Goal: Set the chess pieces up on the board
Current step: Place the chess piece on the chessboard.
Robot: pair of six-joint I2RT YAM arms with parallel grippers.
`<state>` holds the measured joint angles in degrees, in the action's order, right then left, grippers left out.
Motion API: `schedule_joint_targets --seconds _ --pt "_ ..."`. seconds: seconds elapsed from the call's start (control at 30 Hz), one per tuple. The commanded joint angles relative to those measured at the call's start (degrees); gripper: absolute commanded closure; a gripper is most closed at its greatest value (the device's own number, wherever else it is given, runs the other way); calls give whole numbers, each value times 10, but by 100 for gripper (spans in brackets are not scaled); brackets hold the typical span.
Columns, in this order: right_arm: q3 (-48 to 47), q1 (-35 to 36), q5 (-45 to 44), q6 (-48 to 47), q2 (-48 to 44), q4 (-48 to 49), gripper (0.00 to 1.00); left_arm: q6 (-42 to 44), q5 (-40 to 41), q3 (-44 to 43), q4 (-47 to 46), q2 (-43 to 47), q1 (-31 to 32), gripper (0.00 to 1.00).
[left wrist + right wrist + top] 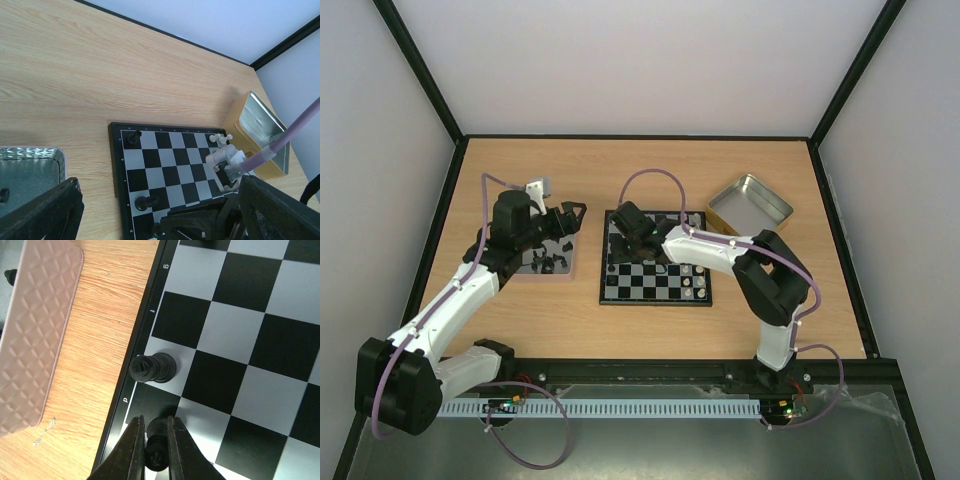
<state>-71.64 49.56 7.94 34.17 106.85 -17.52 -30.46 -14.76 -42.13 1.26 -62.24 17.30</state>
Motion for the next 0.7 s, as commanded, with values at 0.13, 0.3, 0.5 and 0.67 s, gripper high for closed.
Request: schedule_joint_targets --seconds 0.13,0.3,0.5,0.67 --pt "-22 11 -18 19 23 29 90 4 4 -5 3 4 -6 14" --pt "-19 12 -28 19 25 40 89 3 3 -4 3 3 -6 14" --pt "-23 12 -22 19 26 37 78 4 1 -3 5 1 -7 14" --pt "-25 12 -16 19 14 31 71 3 1 -3 5 1 -7 13"
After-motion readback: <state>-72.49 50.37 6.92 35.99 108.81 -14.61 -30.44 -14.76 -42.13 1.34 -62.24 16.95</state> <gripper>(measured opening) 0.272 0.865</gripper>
